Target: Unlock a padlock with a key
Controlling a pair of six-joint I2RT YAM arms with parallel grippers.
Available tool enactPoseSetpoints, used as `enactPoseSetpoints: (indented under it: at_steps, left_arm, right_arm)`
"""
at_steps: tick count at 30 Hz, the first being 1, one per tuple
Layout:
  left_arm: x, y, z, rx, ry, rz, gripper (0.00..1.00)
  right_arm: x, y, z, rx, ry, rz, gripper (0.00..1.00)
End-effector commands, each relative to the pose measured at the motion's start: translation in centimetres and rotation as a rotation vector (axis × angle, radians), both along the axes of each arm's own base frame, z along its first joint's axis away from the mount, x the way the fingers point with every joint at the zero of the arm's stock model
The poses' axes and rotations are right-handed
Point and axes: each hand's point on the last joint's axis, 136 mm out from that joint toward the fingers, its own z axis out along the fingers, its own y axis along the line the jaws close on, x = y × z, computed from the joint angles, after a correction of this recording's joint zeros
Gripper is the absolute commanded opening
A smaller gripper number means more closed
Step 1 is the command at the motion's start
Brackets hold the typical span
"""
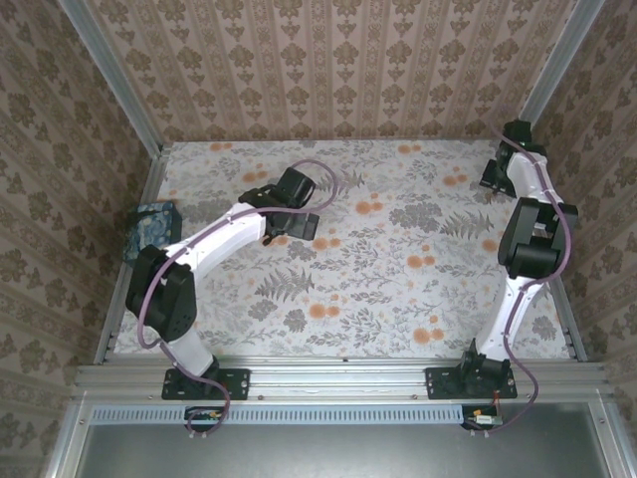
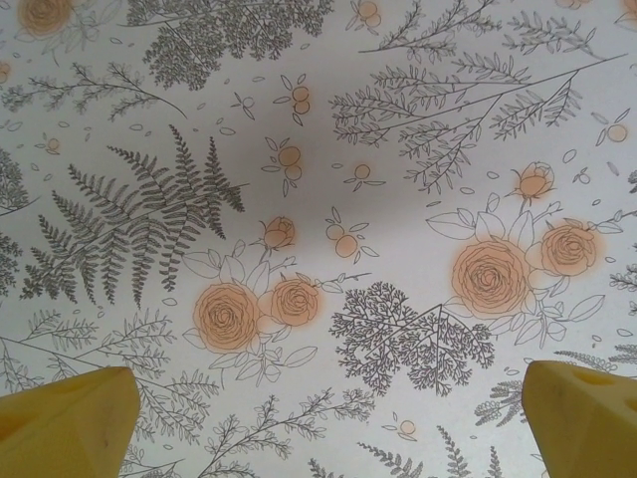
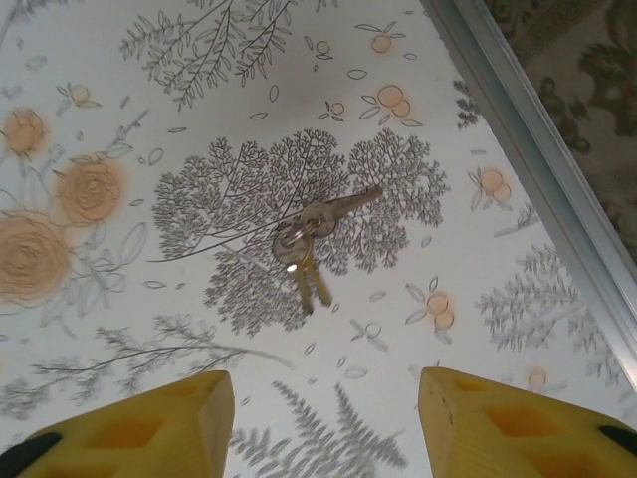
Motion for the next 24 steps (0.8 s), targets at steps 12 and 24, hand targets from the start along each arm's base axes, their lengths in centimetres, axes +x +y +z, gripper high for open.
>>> enactPoseSetpoints:
  at_steps: [12,24]
  left_arm:
    - [-0.4,0.8,1.6,-0.019,-0.019,0.000,1.00]
    - [0.4,1.1,0.7,-0.011,0.000,0.006,1.00]
  right_arm:
    - [0.3,-3.9,1.8,-0.199,0.202,0.088,0.50]
    - [1.3,-4.0,0.4,-0.266,0.292,0.204,0.42]
